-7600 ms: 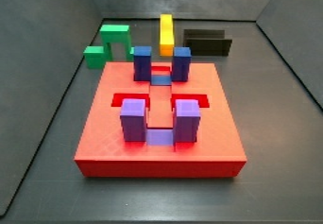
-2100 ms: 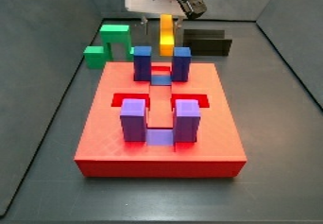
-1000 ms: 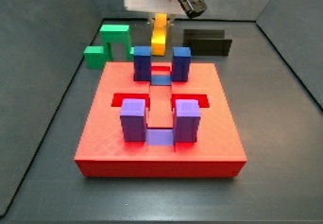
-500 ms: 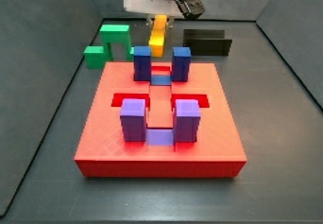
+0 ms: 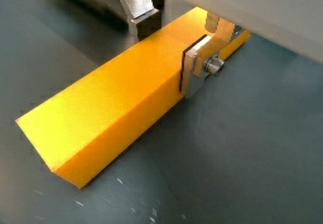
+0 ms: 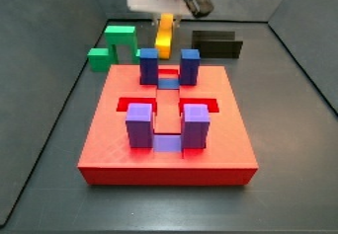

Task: Pick up the yellow object. Move up. Move to above the board. Insert the yellow object.
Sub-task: Move up, then move to above the board.

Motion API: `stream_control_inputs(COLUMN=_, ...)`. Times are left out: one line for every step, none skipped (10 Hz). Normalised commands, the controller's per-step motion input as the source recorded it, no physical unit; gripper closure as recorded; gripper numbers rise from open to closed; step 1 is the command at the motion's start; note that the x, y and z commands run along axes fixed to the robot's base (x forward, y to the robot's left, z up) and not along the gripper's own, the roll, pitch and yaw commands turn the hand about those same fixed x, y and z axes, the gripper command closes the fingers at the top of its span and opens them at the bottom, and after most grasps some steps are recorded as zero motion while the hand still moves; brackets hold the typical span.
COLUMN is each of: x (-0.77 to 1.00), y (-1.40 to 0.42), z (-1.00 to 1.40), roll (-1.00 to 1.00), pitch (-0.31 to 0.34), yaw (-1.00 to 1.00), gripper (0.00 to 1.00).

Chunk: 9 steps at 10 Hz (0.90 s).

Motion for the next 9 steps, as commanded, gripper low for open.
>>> stream_control_inputs(x=0.00, y=-0.01, z=0.66, roll=0.00, pitch=0.043, yaw=-0.06, gripper=1.00)
stream_control_inputs(x=0.03, y=0.01, z=0.27, roll=0.02, pitch=0.039, yaw=-0.04, gripper=1.00)
stream_control_inputs(x=0.00, y=0.00, z=1.40, roll=0.00, pitch=0.000, yaw=0.00, gripper=1.00)
stream_control_inputs(x=-0.02, y=0.00, z=1.40, roll=-0.01, pitch=0.022, yaw=0.01, gripper=1.00)
stream_control_inputs(x=-0.04, y=0.00, z=1.40, roll=0.02, pitch=0.021, yaw=0.00, gripper=1.00)
stream_control_inputs(x=-0.02, y=0.00, z=1.40, roll=0.04, pitch=0.000, yaw=0.01, gripper=1.00)
stream_control_inputs(x=0.00, y=0.00, z=1.40, roll=0.02, pitch=0.036, yaw=0.01, gripper=1.00)
stream_control_inputs(x=-0.01, y=0.00, z=1.40, roll=0.01, pitch=0.057, yaw=0.01, gripper=1.00)
stream_control_inputs(x=0.02, y=0.01, z=1.40, roll=0.01, pitch=0.056, yaw=0.01, gripper=1.00)
